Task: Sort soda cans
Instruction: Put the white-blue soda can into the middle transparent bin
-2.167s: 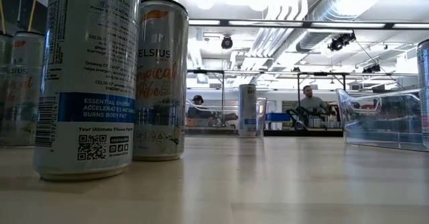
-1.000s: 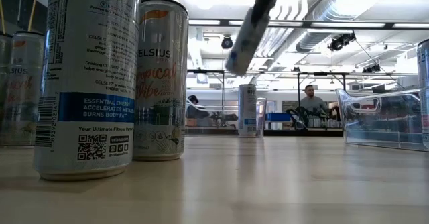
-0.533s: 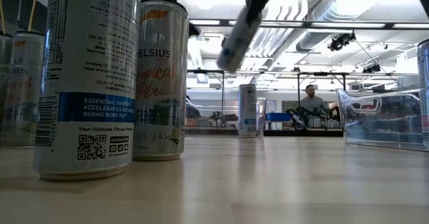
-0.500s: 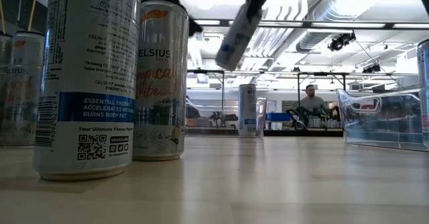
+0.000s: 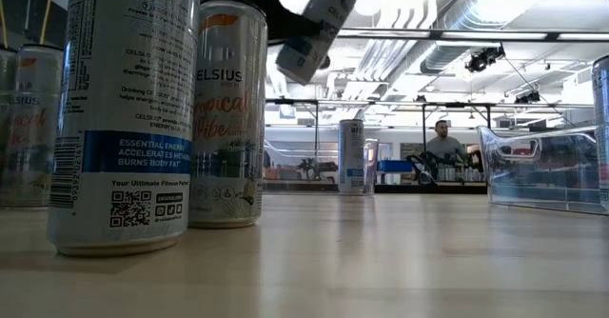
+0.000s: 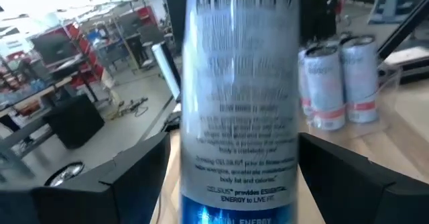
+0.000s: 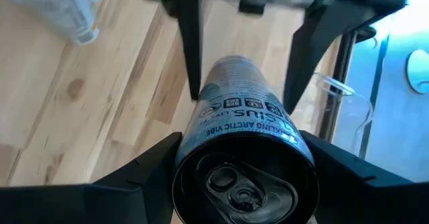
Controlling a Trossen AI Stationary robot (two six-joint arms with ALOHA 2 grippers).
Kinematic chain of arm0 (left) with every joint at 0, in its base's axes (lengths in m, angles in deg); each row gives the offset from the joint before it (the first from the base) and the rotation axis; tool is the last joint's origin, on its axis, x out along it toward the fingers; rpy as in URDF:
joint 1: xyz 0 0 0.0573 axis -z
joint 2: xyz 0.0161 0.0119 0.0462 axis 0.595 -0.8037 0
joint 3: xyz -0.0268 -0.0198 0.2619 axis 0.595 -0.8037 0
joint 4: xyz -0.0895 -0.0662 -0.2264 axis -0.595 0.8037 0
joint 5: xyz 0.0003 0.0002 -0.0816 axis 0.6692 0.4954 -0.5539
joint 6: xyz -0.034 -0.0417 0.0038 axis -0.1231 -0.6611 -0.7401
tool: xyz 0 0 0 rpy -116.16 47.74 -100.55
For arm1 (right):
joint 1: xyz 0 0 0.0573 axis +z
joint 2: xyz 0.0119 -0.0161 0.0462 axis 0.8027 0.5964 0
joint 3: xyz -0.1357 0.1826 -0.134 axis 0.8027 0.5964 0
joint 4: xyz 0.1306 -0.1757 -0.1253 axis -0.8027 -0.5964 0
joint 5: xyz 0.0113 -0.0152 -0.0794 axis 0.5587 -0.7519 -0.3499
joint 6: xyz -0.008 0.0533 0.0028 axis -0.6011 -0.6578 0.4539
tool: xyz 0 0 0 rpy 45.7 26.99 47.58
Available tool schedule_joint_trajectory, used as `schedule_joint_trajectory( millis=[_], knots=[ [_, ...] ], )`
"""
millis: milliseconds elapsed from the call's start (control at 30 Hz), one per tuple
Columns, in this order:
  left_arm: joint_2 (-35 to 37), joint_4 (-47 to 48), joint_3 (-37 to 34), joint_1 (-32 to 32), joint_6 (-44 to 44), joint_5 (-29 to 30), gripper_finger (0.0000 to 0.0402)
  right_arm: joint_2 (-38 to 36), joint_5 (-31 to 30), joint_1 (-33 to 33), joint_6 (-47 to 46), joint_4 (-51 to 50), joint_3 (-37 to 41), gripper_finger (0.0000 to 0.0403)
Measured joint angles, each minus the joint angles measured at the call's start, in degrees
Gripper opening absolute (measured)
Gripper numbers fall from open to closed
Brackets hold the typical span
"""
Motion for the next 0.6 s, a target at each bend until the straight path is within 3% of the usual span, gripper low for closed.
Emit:
schedule_joint_trajectory(
  millis=[133,300,433,600],
  knots=[
    [-1.5,2.8,0.5,0.0,-0.3,0.3,0.0305,0.0,0.4,0.1,-0.2,1.8,0.0,0.024],
    [-1.6,4.2,0.8,0.0,-1.2,0.1,0.0246,0.0,2.8,-0.3,-1.3,2.6,0.0,0.0241],
    [-1.6,4.3,0.7,0.0,-2.2,0.1,0.0233,-0.1,3.5,-1.3,-4.1,2.7,0.0,0.0289],
    [-1.7,3.0,-0.9,1.4,-2.3,8.9,0.0233,-2.6,6.2,-4.3,-11.7,1.3,-0.1,0.0329]
  ],
)
